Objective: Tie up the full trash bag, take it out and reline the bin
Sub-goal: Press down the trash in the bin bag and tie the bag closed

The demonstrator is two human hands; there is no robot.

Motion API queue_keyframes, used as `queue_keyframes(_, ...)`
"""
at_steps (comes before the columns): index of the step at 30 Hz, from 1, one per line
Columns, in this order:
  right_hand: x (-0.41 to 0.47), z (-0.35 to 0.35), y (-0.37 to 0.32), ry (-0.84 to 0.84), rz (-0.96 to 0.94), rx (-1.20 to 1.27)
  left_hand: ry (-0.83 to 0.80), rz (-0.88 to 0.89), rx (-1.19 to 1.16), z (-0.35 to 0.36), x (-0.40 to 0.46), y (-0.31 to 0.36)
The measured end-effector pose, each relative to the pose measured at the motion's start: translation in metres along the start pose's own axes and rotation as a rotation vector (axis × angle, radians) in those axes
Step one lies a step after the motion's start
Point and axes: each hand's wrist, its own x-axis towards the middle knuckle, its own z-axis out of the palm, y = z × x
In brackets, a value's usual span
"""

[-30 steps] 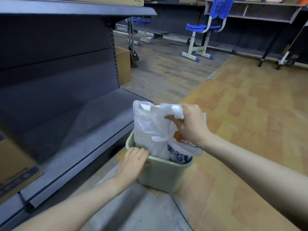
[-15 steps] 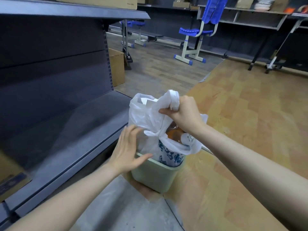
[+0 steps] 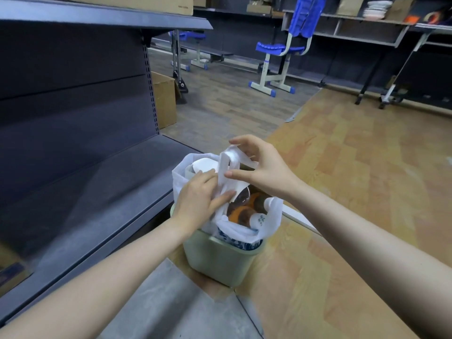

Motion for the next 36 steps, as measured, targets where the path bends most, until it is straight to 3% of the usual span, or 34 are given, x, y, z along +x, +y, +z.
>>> queue_keyframes(5, 0.004, -0.002, -0.003, 0.063, 0.007, 0.178, -0.15, 0.053, 0.055, 0.001, 0.003, -0.004)
queue_keyframes(10, 0.016, -0.007, -0.006, 0.162, 0.002, 0.294, -0.176, 0.046, 0.049, 0.005, 0.007, 0.01)
queue_keyframes(12, 0.018, -0.006, -0.003, 0.124, -0.028, 0.278, -0.186, 0.037, 0.05, 0.002, 0.011, 0.013)
queue_keyframes(16, 0.019, -0.01, 0.011, -0.052, -0.037, -0.066, -0.192, -0.004, 0.11, -0.008, 0.01, 0.006)
queue_keyframes(19, 0.006, -0.015, 0.029, 0.133, -0.123, -0.332, -0.178, 0.081, 0.163, -0.01, 0.003, 0.005)
queue_keyframes(22, -0.02, -0.01, 0.049, 0.315, -0.298, -0.485, -0.044, 0.216, 0.18, -0.013, -0.003, 0.006)
queue_keyframes(25, -0.046, 0.001, 0.069, 0.193, -0.397, -0.639, 0.047, 0.305, 0.145, -0.014, -0.005, 0.003)
queue_keyframes(29, -0.061, 0.011, 0.079, -0.045, -0.254, -0.606, 0.156, 0.507, 0.162, -0.008, -0.007, 0.005)
queue_keyframes(33, -0.058, 0.012, 0.078, -0.127, -0.239, -0.606, -0.038, 0.771, 0.149, 0.001, -0.017, 0.015)
queue_keyframes(36, -0.057, 0.014, 0.078, -0.135, -0.287, -0.625, -0.168, 0.814, 0.148, -0.002, -0.021, 0.017)
